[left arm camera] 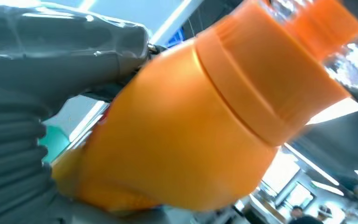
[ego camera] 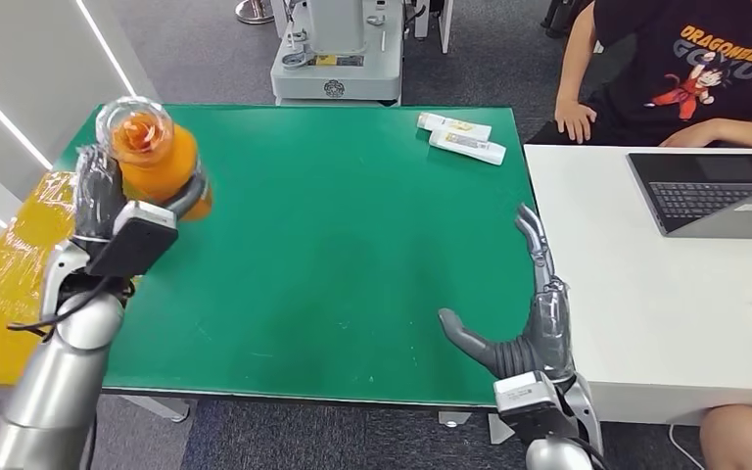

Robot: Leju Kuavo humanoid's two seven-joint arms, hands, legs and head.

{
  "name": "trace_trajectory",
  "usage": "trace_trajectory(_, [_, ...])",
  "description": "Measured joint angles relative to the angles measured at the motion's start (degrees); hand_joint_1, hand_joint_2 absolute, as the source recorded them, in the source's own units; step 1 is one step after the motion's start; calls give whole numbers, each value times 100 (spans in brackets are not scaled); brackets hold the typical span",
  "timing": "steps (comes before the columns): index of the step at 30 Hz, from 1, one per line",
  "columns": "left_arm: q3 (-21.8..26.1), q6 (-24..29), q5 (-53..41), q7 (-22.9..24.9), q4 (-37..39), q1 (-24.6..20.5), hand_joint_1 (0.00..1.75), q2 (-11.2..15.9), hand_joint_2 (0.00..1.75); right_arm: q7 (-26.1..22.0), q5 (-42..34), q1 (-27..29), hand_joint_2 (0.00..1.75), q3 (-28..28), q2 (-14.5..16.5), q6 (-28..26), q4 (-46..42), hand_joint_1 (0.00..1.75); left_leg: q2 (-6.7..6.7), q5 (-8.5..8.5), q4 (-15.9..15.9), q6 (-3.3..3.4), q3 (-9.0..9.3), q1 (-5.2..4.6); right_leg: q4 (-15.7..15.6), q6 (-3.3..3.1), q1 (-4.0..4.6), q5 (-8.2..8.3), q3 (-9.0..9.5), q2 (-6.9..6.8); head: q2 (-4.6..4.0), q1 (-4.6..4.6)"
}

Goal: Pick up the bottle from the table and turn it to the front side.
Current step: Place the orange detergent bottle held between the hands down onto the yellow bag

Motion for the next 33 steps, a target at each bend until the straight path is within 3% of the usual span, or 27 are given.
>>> trace_trajectory(8, [32, -113, -371, 77, 512, -501, 175, 485, 175, -15, -23, 44, 175, 17, 4, 92, 0, 0, -1, 0, 2, -1, -2, -1, -1, 0, -1, 0, 0, 1, 0, 3])
trace_trajectory(13, [-315, -206, -1749, 184, 1542, -1162, 175, 1322, 175, -13, -24, 95, 175, 26, 75, 334, -23, 0, 33, 0, -3, -3, 5, 1, 0, -6, 0, 4, -11, 33, 0, -1])
trace_trajectory(18, [-594, 81, -2498, 381, 2310, -1261, 175, 1752, 175, -3, -22, 139, 175, 27, 101, 399, -51, 0, 38, 1, -8, -6, 7, 1, 4, -7, 0, 4, -12, 38, 0, 1])
trace_trajectory(23, [-754, 402, -3463, 659, 2931, -1036, 175, 1807, 175, 9, -17, 169, 175, 28, 162, 500, -80, 0, 34, 0, -7, -7, 2, -1, 3, -5, -1, 1, -12, 34, 0, 3])
trace_trajectory(33, [-826, 558, -3902, 490, 3629, -725, 175, 1717, 175, 110, 71, 201, 175, 29, 210, 535, -104, 0, 33, -2, -6, -6, 1, -4, -2, -5, -5, 2, -12, 32, 0, 3])
